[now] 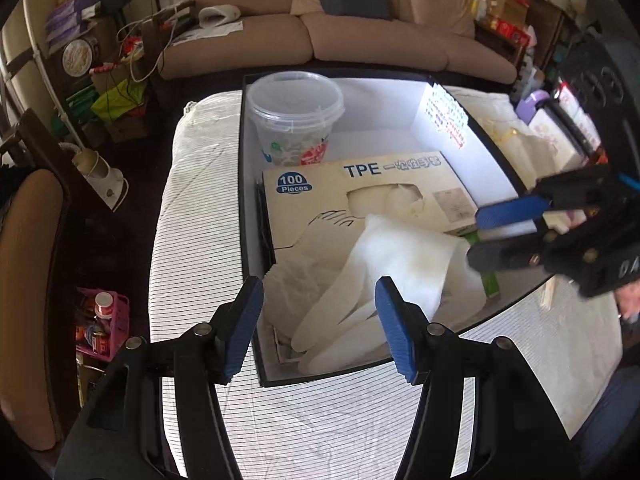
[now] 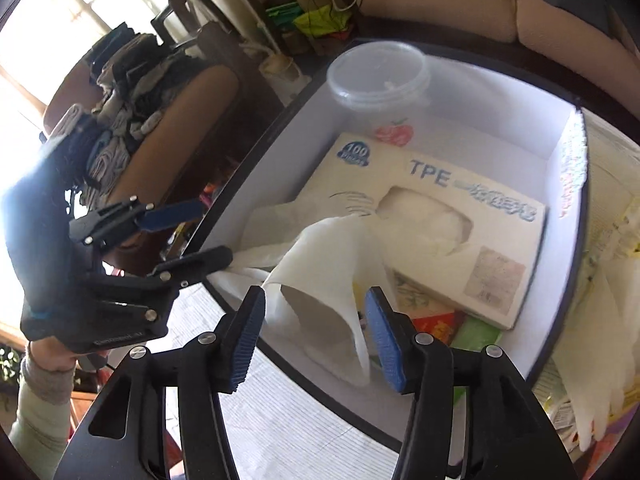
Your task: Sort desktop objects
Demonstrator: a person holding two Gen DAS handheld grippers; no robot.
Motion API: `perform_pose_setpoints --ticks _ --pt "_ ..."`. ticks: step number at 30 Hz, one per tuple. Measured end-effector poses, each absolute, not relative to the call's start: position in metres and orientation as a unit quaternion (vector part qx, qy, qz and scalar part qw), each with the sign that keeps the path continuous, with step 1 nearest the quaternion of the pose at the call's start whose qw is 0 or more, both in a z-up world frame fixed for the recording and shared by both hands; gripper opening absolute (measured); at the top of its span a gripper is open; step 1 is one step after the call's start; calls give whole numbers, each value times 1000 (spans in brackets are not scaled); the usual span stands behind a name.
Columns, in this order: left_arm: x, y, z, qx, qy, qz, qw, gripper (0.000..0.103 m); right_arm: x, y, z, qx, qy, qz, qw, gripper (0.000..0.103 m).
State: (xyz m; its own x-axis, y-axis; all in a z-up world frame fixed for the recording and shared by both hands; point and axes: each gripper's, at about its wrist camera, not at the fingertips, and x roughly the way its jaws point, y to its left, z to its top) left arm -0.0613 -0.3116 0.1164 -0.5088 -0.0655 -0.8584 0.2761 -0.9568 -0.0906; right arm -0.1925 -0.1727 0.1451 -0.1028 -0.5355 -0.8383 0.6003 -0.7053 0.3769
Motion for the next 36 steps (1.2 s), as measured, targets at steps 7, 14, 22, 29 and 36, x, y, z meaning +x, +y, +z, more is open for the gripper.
perform_pose_setpoints --ticks 7,14,22,29,36 --pt "-72 -303 107 500 93 -856 94 55 -196 -169 122 572 78 -733 360 55" --pt "-77 -304 102 503 102 -853 94 55 -196 -193 81 599 143 -713 334 38" --pt "-81 -300 103 503 102 -853 95 55 -182 -196 97 578 253 -703 327 9" --pt "-79 -296 111 497 111 -856 94 55 -186 -169 133 533 322 -736 266 7" --pt "-85 -286 116 500 99 -855 92 56 -198 -155 136 577 124 -741 320 36"
